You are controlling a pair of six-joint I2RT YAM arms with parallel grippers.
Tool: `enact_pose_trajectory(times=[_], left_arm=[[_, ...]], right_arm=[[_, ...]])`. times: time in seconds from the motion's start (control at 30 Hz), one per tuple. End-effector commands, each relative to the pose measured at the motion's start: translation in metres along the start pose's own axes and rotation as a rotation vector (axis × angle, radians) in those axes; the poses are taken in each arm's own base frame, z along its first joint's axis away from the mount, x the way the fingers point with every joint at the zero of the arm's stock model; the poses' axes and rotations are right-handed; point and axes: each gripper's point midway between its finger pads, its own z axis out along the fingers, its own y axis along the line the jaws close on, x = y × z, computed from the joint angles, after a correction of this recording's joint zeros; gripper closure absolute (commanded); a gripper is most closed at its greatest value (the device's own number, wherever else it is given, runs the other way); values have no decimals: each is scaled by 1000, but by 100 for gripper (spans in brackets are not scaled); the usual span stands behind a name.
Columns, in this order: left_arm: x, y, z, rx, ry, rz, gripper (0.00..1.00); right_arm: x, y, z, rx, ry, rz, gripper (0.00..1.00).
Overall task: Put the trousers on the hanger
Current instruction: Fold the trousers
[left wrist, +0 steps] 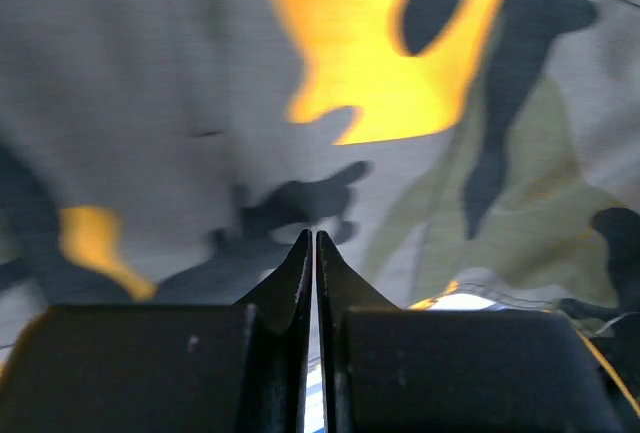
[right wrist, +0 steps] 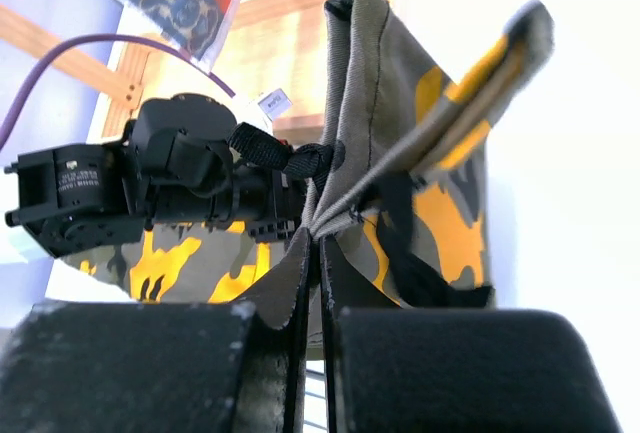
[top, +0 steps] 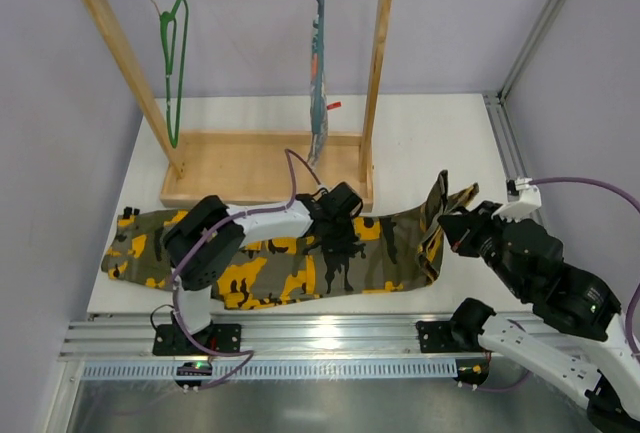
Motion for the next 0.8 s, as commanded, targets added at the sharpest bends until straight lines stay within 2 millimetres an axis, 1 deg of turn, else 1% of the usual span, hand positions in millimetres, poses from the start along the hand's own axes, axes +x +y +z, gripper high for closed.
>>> enact_pose_trajectory(times=[0.0, 0.07, 0.1, 0.13, 0.17, 0.2, 0.23, 0.27, 0.3, 0.33, 0.37, 0.4, 0.43, 0.47, 0.5, 0.53, 0.57, 0.6, 0.63, 0.67, 0.7, 0.73, 0.77], left_arm=[[-9, -43, -6, 83, -50, 15, 100], [-11, -57, -14, 113, -67, 28, 100], [-14, -63, -22, 134, -80, 33, 100], [-14, -63, -27, 129, -82, 37, 100], [-16, -62, -34, 125, -96, 45, 100], [-23, -60, -46, 113, -139, 51, 100], [-26, -45, -53, 61, -148, 49, 100], [-34, -34, -61, 19, -182, 58, 100], [-37, -20, -65, -18, -194, 55, 99], [-51, -10, -82, -17, -227, 29, 99], [-53, 1, -86, -25, -220, 18, 97], [-57, 10, -92, -24, -223, 7, 95], [-64, 28, -102, -27, -239, -31, 93], [-67, 38, -108, -31, -246, -44, 88], [-70, 51, -114, -52, -260, -45, 86], [-78, 70, -127, -66, -291, -79, 84], [-82, 82, -132, -84, -303, -94, 83], [-88, 104, -138, -126, -310, -122, 83], [-88, 117, -142, -142, -315, -137, 82], [-91, 122, -154, -131, -343, -143, 81], [-96, 133, -161, -144, -363, -170, 80], [-94, 141, -161, -155, -362, -169, 78], [-94, 142, -167, -136, -373, -172, 76]], right_arm=[[-24, -14, -14, 66, -81, -1, 96], [-32, -14, -19, 66, -102, 6, 96], [-33, -13, -20, 63, -103, 2, 96], [-35, -11, -21, 55, -108, -2, 96], [-33, -5, -20, 30, -91, -12, 96], [-34, 3, -18, -6, -91, -17, 96], [-28, 10, -10, -18, -55, -58, 96], [-24, 17, -7, -39, -32, -65, 96], [-14, 31, -1, -102, 14, -68, 96], [-5, 39, 9, -117, 52, -75, 96], [9, 42, 18, -131, 90, -76, 96], [13, 56, 24, -188, 106, -55, 96], [20, 60, 31, -200, 123, -49, 96], [39, 61, 45, -191, 179, -52, 96], [42, 70, 54, -222, 181, -42, 96], [55, 78, 59, -257, 229, -43, 96], [80, 75, 78, -228, 303, -58, 96], [87, 86, 86, -265, 314, -56, 96], [102, 89, 94, -269, 366, -66, 96], [114, 94, 99, -267, 394, -84, 96], [140, 101, 110, -256, 456, -129, 96], [151, 105, 114, -238, 468, -153, 96], [153, 117, 118, -244, 470, -167, 96]])
